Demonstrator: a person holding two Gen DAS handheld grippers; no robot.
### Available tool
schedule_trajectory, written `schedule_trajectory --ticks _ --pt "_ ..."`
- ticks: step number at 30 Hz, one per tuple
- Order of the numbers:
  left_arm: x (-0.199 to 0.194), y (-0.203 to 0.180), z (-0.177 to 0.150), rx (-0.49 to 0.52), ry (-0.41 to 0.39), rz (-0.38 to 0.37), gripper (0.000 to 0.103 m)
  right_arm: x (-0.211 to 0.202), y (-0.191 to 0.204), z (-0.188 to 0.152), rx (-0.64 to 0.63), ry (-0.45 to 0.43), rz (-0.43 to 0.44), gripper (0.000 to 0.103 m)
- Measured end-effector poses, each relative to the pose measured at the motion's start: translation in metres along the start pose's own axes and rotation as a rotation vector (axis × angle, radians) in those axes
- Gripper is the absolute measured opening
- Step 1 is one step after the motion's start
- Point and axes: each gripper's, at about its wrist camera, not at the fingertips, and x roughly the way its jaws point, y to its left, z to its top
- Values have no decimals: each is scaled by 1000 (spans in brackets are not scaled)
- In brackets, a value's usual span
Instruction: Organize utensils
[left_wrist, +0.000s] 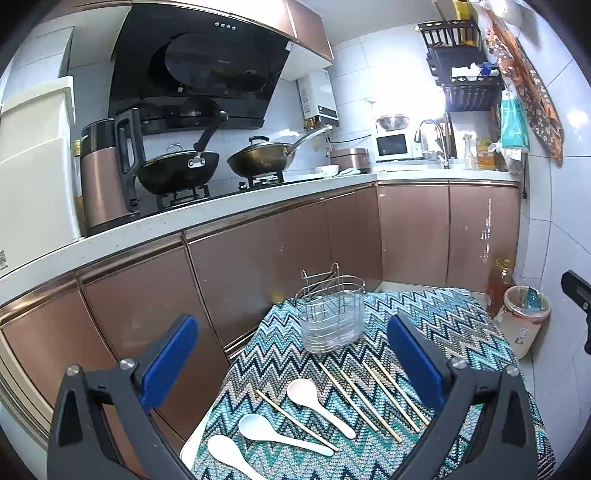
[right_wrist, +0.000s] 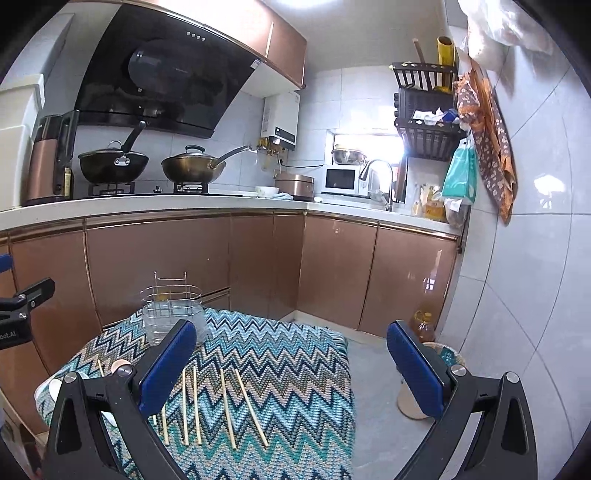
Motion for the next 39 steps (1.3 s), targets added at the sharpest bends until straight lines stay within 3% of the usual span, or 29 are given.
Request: schedule_trajectory --ticks 5,27,39 --pt "3 0 3 10 -14 30 103 4 -2 4 5 -4 2 103" --pt "71 3 -7 -10 97 -48 103 73 10 -5 7 106 61 103" --pt "102 30 -10 -72 151 -48 103 98 13 -2 -22 145 96 103"
